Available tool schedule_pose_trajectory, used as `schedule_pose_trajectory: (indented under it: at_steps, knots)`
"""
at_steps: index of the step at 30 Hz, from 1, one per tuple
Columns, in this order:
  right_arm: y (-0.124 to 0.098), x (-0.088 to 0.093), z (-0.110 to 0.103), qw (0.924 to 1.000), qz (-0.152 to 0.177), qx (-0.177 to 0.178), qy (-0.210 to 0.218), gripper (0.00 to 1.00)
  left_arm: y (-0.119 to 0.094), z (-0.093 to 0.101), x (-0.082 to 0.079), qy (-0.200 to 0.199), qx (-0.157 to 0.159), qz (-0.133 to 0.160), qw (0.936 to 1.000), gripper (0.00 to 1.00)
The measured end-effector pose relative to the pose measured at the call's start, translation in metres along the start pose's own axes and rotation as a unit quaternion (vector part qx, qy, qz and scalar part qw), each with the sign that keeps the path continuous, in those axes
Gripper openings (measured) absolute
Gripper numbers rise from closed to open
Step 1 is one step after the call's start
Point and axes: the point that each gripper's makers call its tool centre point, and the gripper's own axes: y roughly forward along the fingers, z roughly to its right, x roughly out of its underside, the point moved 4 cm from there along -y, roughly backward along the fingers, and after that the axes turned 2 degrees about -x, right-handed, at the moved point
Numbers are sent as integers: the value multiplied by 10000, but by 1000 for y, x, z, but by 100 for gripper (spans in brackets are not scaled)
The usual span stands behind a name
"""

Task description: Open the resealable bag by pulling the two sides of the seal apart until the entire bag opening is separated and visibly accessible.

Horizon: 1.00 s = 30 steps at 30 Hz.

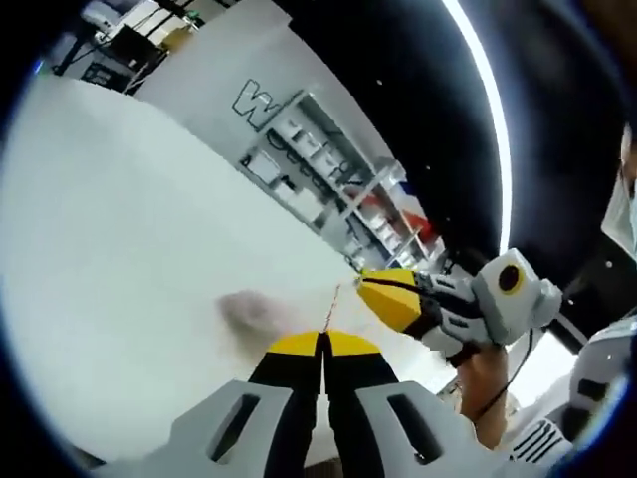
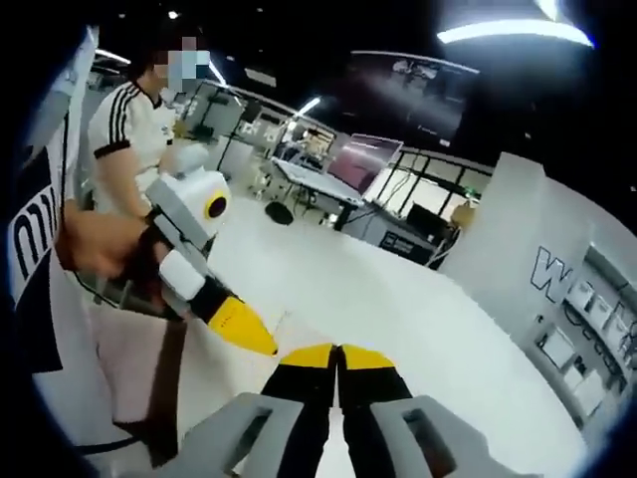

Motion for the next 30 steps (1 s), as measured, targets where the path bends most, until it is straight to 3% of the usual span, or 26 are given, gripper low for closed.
schedule_pose_trajectory:
  at_steps: [3,7,14,19,24,27,30]
  knots:
    - [1,-1,-8,9999,-63,-123,102,7,-1,4,0,156,-46,30,9999,1]
    - [5,4,-18,9991,-307,-296,-49,7,-3,3,0,230,-63,9,9997,1]
    - [8,4,-30,9979,-407,-506,-84,6,-6,3,0,321,-98,17,9994,1]
    - [14,10,-28,9973,-555,-420,-252,4,-7,5,0,402,-111,14,9991,1]
    - [13,8,-18,9975,-507,-139,-467,0,-7,4,3,420,-122,-59,9990,1]
    - [10,-3,-3,9965,-279,343,-717,0,-6,4,5,416,-121,-127,9990,1]
    - [3,-14,11,9902,-77,862,-1100,0,-5,5,7,429,-107,-201,9988,1]
